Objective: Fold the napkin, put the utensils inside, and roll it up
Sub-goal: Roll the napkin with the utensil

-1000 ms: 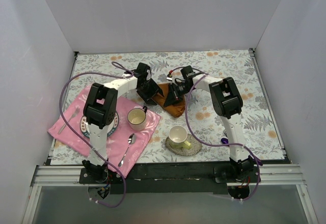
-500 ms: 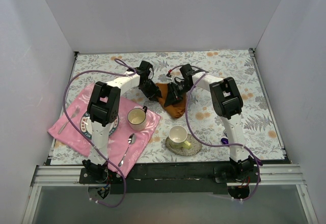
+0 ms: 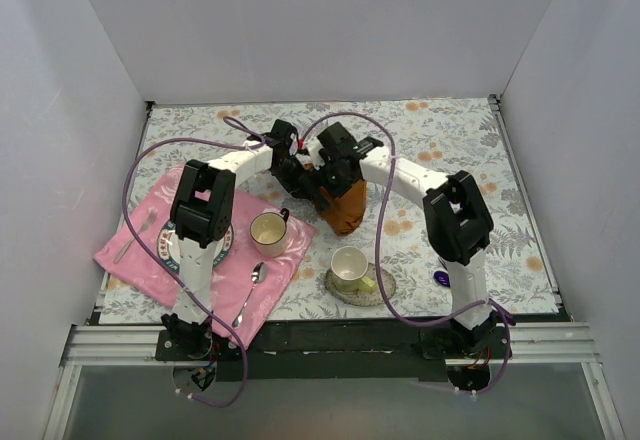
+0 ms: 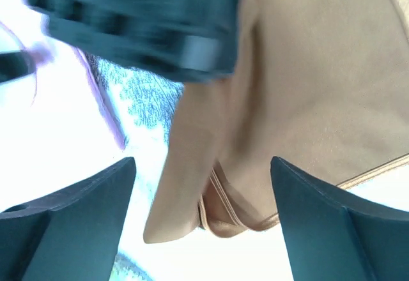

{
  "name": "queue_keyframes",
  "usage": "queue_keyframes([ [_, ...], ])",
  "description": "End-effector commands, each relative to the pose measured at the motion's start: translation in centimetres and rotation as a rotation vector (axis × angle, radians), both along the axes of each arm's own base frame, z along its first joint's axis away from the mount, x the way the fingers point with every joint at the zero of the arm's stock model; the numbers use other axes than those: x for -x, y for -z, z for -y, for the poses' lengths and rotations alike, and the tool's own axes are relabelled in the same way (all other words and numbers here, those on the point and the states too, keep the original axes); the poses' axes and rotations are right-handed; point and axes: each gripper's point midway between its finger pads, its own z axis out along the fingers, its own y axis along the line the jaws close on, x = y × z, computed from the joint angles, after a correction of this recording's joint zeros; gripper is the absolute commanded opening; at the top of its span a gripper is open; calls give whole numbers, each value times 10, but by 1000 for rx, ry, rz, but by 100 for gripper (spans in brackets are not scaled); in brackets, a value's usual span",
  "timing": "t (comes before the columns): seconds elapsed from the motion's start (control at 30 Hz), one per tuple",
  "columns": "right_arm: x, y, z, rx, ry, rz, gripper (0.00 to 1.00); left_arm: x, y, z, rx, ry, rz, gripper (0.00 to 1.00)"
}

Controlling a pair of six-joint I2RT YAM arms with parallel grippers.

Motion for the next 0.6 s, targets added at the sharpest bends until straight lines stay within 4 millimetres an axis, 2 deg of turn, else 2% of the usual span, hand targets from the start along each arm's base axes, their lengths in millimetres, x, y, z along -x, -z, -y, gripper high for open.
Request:
queue_keyframes([
  [0.0,-9,-1,-1,153,-12,274,88,16,20,-12,-21,-9,-74,18],
  [0.07,-1,5,-8,172,-41,304,86,16,20,-11,-1,-20,-81,18],
  [0.2,1,18,-18,210,-75,335,79,12,18,-8,23,-29,-80,18],
  [0.37,-5,33,-17,263,-76,370,73,9,15,-4,42,-31,-83,18],
  [0.57,-8,52,-11,317,-59,365,58,8,10,-2,55,-18,-73,21],
])
